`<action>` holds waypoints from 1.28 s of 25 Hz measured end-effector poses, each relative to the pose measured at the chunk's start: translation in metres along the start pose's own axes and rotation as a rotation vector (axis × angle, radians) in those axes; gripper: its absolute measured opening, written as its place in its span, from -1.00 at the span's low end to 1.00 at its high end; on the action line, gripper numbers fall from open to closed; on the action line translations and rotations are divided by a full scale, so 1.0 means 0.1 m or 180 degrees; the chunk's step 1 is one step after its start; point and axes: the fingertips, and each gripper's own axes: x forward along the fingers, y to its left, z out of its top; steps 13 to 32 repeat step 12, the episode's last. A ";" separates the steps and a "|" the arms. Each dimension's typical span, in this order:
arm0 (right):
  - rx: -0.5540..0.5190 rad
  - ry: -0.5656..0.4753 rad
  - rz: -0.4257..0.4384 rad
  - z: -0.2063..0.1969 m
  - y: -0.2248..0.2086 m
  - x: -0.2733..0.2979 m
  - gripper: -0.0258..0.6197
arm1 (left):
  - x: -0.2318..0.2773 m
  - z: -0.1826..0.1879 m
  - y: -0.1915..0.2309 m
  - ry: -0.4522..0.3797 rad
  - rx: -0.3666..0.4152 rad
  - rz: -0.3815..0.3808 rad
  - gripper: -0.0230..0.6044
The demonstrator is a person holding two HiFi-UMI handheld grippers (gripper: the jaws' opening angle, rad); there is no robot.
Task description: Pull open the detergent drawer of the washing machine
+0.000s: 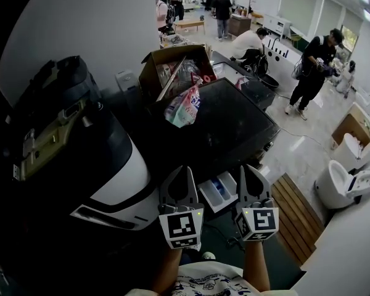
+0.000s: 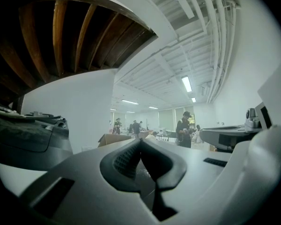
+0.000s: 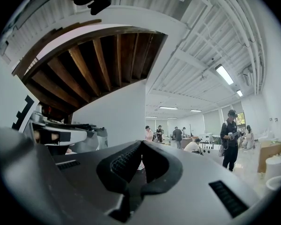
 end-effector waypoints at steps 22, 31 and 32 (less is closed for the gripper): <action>-0.0030 0.0038 -0.0007 -0.01 0.01 -0.04 -0.88 | -0.01 0.01 -0.04 -0.0005 0.0010 -0.0045 -0.88; -0.0030 0.0038 -0.0007 -0.01 0.01 -0.04 -0.88 | -0.01 0.01 -0.04 -0.0005 0.0010 -0.0045 -0.88; -0.0030 0.0038 -0.0007 -0.01 0.01 -0.04 -0.88 | -0.01 0.01 -0.04 -0.0005 0.0010 -0.0045 -0.88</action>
